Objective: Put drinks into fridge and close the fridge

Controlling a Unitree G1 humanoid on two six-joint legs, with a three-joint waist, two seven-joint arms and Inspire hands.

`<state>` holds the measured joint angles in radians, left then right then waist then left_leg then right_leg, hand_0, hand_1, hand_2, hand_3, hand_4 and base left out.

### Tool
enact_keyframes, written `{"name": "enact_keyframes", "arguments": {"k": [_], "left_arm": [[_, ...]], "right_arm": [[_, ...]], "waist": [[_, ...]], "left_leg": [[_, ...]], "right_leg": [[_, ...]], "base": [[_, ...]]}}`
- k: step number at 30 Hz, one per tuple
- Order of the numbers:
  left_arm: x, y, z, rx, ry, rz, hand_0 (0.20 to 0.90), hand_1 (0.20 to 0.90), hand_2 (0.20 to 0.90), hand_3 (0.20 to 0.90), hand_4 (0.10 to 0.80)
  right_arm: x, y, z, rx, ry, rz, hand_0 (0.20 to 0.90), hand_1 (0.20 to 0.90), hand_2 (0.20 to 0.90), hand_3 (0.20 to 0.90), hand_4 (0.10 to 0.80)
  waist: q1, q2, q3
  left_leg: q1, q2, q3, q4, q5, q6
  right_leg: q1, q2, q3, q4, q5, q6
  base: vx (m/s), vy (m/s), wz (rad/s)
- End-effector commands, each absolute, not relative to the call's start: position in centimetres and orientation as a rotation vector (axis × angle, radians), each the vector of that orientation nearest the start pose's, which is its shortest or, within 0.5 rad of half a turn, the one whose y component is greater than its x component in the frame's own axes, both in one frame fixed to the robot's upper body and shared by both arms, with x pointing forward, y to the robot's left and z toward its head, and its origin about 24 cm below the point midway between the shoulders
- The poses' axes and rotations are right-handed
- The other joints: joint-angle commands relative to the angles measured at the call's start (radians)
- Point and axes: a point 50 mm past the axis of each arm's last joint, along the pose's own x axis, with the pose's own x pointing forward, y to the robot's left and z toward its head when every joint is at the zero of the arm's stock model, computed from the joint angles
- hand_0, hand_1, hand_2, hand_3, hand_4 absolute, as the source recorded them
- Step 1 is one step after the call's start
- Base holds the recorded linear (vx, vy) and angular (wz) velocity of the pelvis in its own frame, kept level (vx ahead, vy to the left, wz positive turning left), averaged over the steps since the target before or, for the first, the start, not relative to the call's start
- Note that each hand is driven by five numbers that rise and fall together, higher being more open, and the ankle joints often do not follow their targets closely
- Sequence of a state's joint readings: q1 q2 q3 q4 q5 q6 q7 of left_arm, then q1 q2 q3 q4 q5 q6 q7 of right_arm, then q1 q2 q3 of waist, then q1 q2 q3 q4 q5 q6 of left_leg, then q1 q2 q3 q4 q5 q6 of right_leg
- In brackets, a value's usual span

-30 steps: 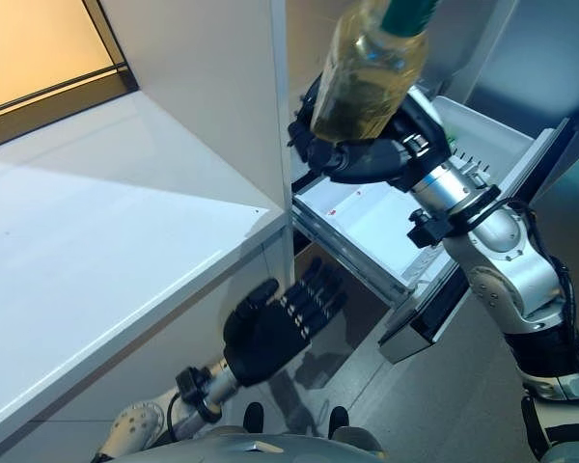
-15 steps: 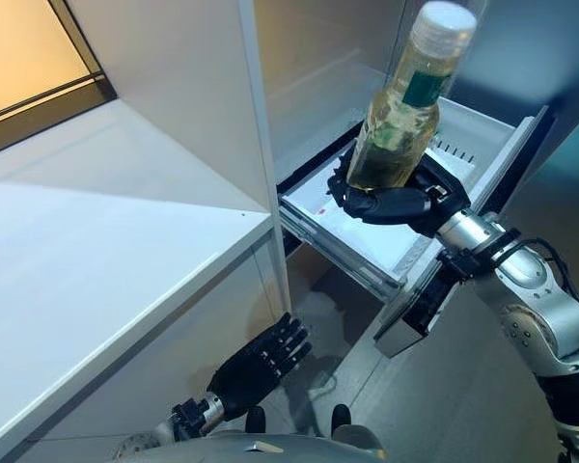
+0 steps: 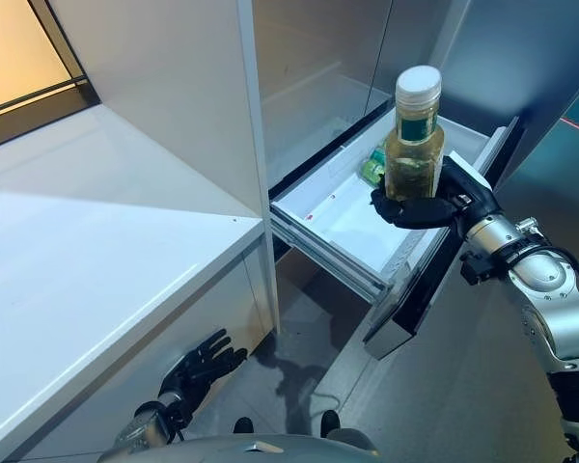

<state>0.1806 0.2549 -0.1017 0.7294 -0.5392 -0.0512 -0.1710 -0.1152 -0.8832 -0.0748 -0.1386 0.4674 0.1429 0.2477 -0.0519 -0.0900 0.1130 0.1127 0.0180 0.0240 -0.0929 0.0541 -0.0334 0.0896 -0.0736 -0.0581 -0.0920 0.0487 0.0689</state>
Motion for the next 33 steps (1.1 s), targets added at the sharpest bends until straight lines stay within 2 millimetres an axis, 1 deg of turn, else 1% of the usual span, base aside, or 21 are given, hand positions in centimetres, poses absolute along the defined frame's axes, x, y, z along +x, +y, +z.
{"name": "enact_keyframes", "arguments": {"k": [1, 6, 8, 9, 13, 14, 17, 20, 25, 28, 31, 33], "left_arm": [[13.0, 22.9, -12.4, -0.152, 0.785, 0.065, 0.900, 0.900, 0.900, 0.900, 0.800], [10.7, 23.8, -13.8, -0.105, 0.902, 0.110, 0.900, 0.900, 0.900, 0.900, 0.800], [10.2, 24.1, -14.0, -0.097, 0.924, 0.127, 0.900, 0.900, 0.900, 0.900, 0.800], [9.4, 24.6, -14.2, -0.085, 0.949, 0.142, 0.900, 0.900, 0.900, 0.900, 0.800], [7.6, 25.4, -14.7, -0.051, 1.012, 0.175, 0.900, 0.900, 0.900, 0.900, 0.800], [7.6, 25.4, -14.7, -0.052, 1.014, 0.177, 0.900, 0.900, 0.900, 0.900, 0.800], [6.6, 26.7, -14.7, -0.014, 1.066, 0.213, 0.900, 0.900, 0.900, 0.900, 0.800], [6.0, 27.5, -14.6, 0.005, 1.091, 0.224, 0.900, 0.900, 0.900, 0.900, 0.800], [6.0, 28.0, -14.3, 0.014, 1.087, 0.217, 0.900, 0.900, 0.900, 0.900, 0.800], [7.3, 28.4, -13.9, 0.028, 1.053, 0.205, 0.900, 0.900, 0.900, 0.900, 0.800], [8.3, 28.7, -13.6, 0.028, 1.039, 0.213, 0.900, 0.900, 0.900, 0.900, 0.800], [8.9, 28.8, -13.4, 0.024, 1.029, 0.218, 0.900, 0.900, 0.900, 0.900, 0.800]], "right_arm": [[28.0, -27.4, 26.0, -0.543, -0.463, 0.159, 0.300, 0.300, 0.300, 0.200, 0.100], [29.8, -28.7, 25.9, -0.593, -0.349, 0.153, 0.300, 0.300, 0.300, 0.200, 0.100], [30.2, -29.0, 26.0, -0.608, -0.318, 0.149, 0.300, 0.300, 0.300, 0.200, 0.100], [30.9, -29.5, 26.1, -0.626, -0.283, 0.142, 0.300, 0.300, 0.300, 0.200, 0.100], [32.3, -30.2, 26.3, -0.664, -0.187, 0.134, 0.300, 0.300, 0.300, 0.200, 0.100], [32.4, -30.2, 26.3, -0.665, -0.185, 0.136, 0.300, 0.300, 0.300, 0.200, 0.100], [33.5, -30.5, 26.1, -0.684, -0.124, 0.114, 0.300, 0.300, 0.300, 0.200, 0.100], [34.3, -30.7, 26.2, -0.689, -0.088, 0.098, 0.300, 0.300, 0.300, 0.200, 0.100], [35.1, -30.8, 26.3, -0.731, -0.038, 0.076, 0.300, 0.300, 0.300, 0.200, 0.100], [35.8, -30.8, 26.4, -0.762, -0.008, 0.054, 0.300, 0.300, 0.300, 0.200, 0.100], [36.2, -30.8, 26.4, -0.770, 0.025, 0.058, 0.300, 0.300, 0.300, 0.200, 0.100], [36.5, -31.0, 26.2, -0.790, 0.082, 0.056, 0.300, 0.300, 0.300, 0.200, 0.100]], "waist": [[0.041, -0.009, -0.066], [0.063, -0.025, -0.058], [0.070, -0.031, -0.055], [0.082, -0.039, -0.053], [0.111, -0.058, -0.045], [0.110, -0.057, -0.045], [0.139, -0.076, -0.028], [0.160, -0.084, -0.011], [0.185, -0.088, 0.014], [0.203, -0.095, 0.044], [0.209, -0.093, 0.062], [0.215, -0.088, 0.080]], "left_leg": [[0.013, -0.060, 0.058, 0.007, -0.115, 0.046], [0.015, -0.060, 0.053, 0.012, -0.119, 0.047], [0.015, -0.060, 0.051, 0.013, -0.120, 0.047], [0.013, -0.058, 0.048, 0.014, -0.119, 0.046], [0.010, -0.054, 0.037, 0.014, -0.119, 0.044], [0.010, -0.054, 0.036, 0.014, -0.119, 0.043], [-0.003, -0.048, 0.028, 0.018, -0.117, 0.043], [-0.013, -0.045, 0.017, 0.020, -0.115, 0.044], [-0.035, -0.040, 0.006, 0.024, -0.110, 0.046], [-0.062, -0.035, -0.004, 0.027, -0.103, 0.046], [-0.077, -0.034, -0.010, 0.030, -0.098, 0.046], [-0.091, -0.035, -0.017, 0.032, -0.093, 0.046]], "right_leg": [[-0.002, 0.054, -0.045, 0.018, -0.021, 0.019], [0.005, 0.052, -0.054, 0.017, -0.022, 0.020], [0.007, 0.052, -0.057, 0.016, -0.022, 0.021], [0.009, 0.052, -0.063, 0.014, -0.023, 0.021], [0.014, 0.056, -0.075, 0.010, -0.024, 0.020], [0.014, 0.056, -0.075, 0.009, -0.024, 0.020], [0.010, 0.059, -0.082, 0.009, -0.021, 0.021], [0.005, 0.064, -0.083, 0.008, -0.019, 0.019], [-0.009, 0.067, -0.085, 0.010, -0.016, 0.017], [-0.030, 0.071, -0.086, 0.013, -0.010, 0.015], [-0.040, 0.071, -0.089, 0.016, -0.008, 0.014], [-0.051, 0.072, -0.090, 0.019, -0.007, 0.012]], "base": [[0.076, -0.009, -0.05], [0.089, -0.026, -0.08], [0.078, -0.040, -0.03], [0.089, -0.042, -0.02], [0.113, -0.050, 0.00], [0.091, -0.067, 0.04], [0.080, -0.092, 0.15], [0.056, -0.075, 0.11], [0.027, -0.054, 0.10], [-0.030, -0.083, 0.05], [-0.028, -0.029, 0.05], [-0.052, -0.004, 0.07]]}}
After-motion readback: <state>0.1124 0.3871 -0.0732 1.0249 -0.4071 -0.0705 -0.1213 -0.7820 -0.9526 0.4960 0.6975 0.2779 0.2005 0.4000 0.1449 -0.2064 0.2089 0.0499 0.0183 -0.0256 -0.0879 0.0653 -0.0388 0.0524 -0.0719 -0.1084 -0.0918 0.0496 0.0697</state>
